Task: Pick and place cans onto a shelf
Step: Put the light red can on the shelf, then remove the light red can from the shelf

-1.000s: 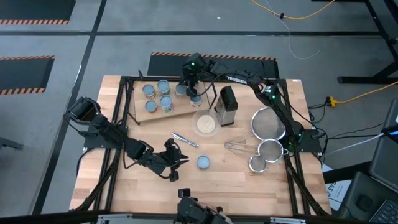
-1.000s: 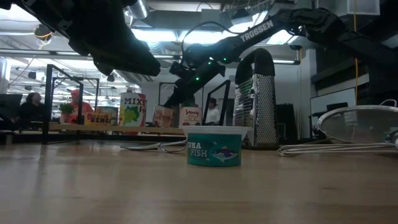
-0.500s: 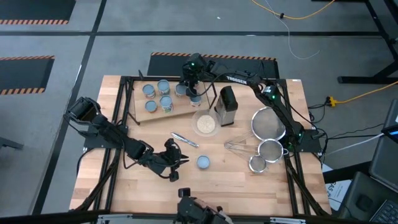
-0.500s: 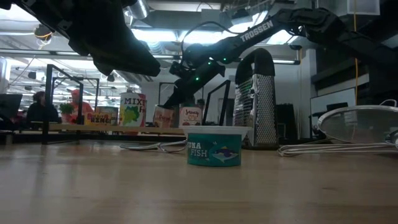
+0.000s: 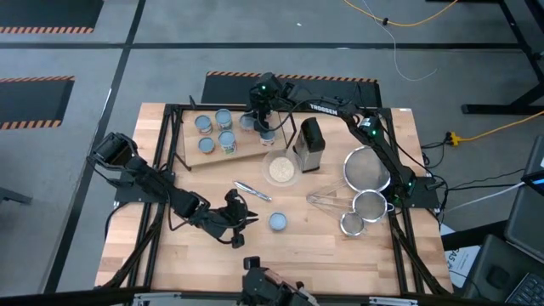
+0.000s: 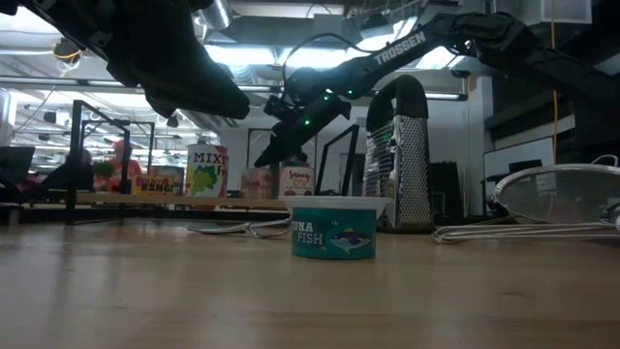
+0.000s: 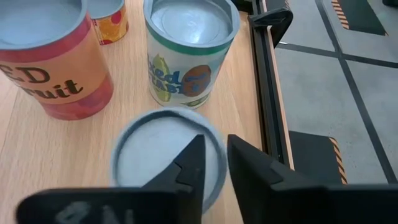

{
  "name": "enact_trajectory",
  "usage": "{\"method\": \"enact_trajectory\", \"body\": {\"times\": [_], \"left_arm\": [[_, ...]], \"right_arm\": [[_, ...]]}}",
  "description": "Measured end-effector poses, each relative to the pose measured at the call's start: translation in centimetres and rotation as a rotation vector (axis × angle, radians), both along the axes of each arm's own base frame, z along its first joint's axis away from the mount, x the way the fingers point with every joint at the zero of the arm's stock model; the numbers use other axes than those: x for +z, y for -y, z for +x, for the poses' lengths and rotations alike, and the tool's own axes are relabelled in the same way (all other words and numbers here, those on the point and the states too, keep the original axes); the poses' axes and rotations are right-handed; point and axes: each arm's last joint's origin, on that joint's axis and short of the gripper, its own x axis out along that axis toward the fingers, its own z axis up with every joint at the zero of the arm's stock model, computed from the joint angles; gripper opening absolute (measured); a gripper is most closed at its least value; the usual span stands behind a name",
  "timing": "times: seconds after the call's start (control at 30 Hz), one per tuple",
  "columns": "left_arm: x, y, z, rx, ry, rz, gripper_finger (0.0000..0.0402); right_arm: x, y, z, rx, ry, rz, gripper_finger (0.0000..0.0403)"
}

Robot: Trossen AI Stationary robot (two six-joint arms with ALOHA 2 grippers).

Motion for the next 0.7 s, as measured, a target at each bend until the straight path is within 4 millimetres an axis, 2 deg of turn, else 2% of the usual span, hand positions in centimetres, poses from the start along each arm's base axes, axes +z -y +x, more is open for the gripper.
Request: {"method": "enact_trajectory", "body": {"times": [0.2,0.7], "left_arm": [[0.00,0.00,0.00,0.000,0.000,0.000,0.0055],[0.00,0.00,0.00,0.000,0.000,-0.001,0.0055]], "right_arm": [[0.06,0.03,0.05,0.000,0.008,-0.004,0.0103],[0.32,-0.38,0.40,0.010,0.029,-0.017,0.0107]]}}
